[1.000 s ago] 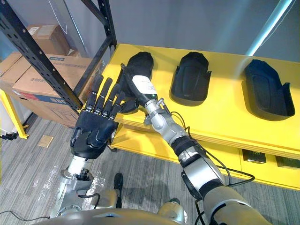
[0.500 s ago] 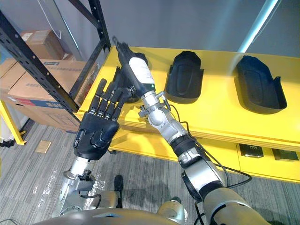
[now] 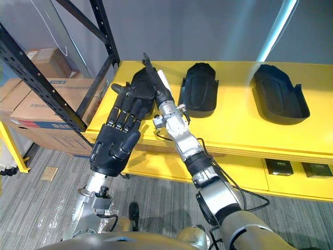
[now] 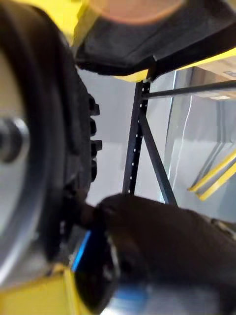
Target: Walk over and take three plastic housings, then place them on the shelf
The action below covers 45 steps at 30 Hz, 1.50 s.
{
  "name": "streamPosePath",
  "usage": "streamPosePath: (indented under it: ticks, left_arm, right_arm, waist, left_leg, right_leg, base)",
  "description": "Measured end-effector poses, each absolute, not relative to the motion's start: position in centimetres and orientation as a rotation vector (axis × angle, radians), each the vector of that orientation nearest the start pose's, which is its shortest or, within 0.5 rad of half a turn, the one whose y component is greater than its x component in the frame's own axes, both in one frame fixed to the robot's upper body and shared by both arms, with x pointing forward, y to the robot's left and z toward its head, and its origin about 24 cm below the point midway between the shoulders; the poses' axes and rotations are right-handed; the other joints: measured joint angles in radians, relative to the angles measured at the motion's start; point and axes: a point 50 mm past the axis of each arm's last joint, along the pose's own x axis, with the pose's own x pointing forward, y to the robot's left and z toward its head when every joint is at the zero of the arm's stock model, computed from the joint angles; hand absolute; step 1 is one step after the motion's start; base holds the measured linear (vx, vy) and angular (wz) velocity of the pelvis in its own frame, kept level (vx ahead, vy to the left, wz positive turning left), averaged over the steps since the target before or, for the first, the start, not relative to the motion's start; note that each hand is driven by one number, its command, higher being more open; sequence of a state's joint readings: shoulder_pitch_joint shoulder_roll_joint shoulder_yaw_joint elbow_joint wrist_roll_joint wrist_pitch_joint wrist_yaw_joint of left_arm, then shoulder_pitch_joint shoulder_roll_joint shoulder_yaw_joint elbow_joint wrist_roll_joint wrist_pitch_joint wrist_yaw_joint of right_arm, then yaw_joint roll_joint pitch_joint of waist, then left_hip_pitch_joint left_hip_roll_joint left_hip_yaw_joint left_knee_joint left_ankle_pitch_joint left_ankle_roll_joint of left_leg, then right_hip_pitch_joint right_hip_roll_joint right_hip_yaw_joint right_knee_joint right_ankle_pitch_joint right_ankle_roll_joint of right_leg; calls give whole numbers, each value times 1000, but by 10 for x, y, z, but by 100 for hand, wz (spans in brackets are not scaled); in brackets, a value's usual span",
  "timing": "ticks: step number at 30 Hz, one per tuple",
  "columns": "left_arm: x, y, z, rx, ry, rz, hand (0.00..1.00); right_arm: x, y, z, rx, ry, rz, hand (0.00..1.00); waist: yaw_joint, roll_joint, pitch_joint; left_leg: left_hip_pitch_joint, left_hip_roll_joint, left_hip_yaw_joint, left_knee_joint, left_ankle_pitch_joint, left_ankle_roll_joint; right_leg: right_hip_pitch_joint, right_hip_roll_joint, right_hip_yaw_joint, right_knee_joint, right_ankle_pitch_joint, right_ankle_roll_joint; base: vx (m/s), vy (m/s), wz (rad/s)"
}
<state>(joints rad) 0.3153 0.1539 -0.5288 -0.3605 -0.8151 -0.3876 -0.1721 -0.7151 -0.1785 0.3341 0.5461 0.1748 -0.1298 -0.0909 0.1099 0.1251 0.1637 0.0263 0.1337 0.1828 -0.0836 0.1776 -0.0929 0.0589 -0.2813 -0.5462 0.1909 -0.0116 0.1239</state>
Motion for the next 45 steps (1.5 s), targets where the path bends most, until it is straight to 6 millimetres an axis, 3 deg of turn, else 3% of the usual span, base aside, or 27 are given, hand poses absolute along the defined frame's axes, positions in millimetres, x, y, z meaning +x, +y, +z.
streamPosePath:
  ticks: [9, 15, 26, 30, 31, 33, 38, 42, 45]
  left_arm:
    - [169, 81, 78, -886, -223, -410, 100]
    - [169, 79, 78, -898, -209, -389, 100]
    - [174, 72, 72, -893, -158, -368, 100]
    - [177, 69, 77, -819, -191, -378, 100]
    - [180, 65, 83, -771, -225, -395, 100]
    - [183, 63, 88, -764, -249, -393, 100]
    - [192, 64, 94, -731, -251, -246, 100]
    - [202, 84, 90, -668, -226, -19, 100]
    - [205, 105, 74, -568, -174, 167, 100]
  right_arm:
    - [378, -89, 135, -126, -191, 125, 100]
    - [385, -96, 144, -148, -173, -46, 100]
    - [397, -99, 142, -269, -69, -98, 100]
    - [405, -101, 170, -316, -140, -110, 100]
    - [409, -105, 186, -333, -172, -122, 100]
    - [411, -106, 198, -337, -201, -125, 100]
    - [413, -112, 213, -331, -233, -144, 100]
    - [414, -123, 222, -298, -249, -213, 100]
    - [414, -126, 248, -315, -322, -264, 100]
  waist:
    - [14, 2, -3]
    - [15, 19, -14]
    - [14, 31, -14]
    - [15, 69, 14]
    - [19, 90, 31]
    - [21, 100, 59]
    - [17, 101, 107]
    - [13, 90, 156]
    - [25, 92, 200]
  left_leg:
    - [-1, -1, -24, 0, 6, 1]
    - [-10, -3, -24, -1, 5, 0]
    - [-25, -10, -25, 0, 17, -4]
    - [-66, -22, -38, 0, 28, -5]
    - [-89, -23, -40, 0, 31, -9]
    - [-93, -23, -41, 0, 31, -9]
    - [-127, -23, -42, 0, 32, -8]
    - [-129, -39, -53, 11, 67, -3]
    - [-150, -44, -61, 15, 72, 1]
  right_leg:
    - [14, -2, -21, 3, -5, -6]
    - [-8, -12, -19, 31, -14, -12]
    - [-68, -46, -1, 131, -62, -20]
    - [-129, -77, 0, 203, -86, -28]
    - [-159, -87, -2, 234, -98, -32]
    - [-173, -94, -1, 258, -108, -38]
    - [-229, -111, -1, 317, -131, -45]
    - [-239, -144, 1, 377, -169, -42]
    - [-261, -154, 0, 398, -185, -42]
  base:
    - [-24, -20, 7]
    - [-35, -15, -1]
    - [-28, -11, 1]
    - [-79, -14, 13]
    - [-85, -23, 14]
    - [-74, -42, 8]
    - [-23, -67, 2]
    - [38, -100, 12]
    - [54, -112, 12]
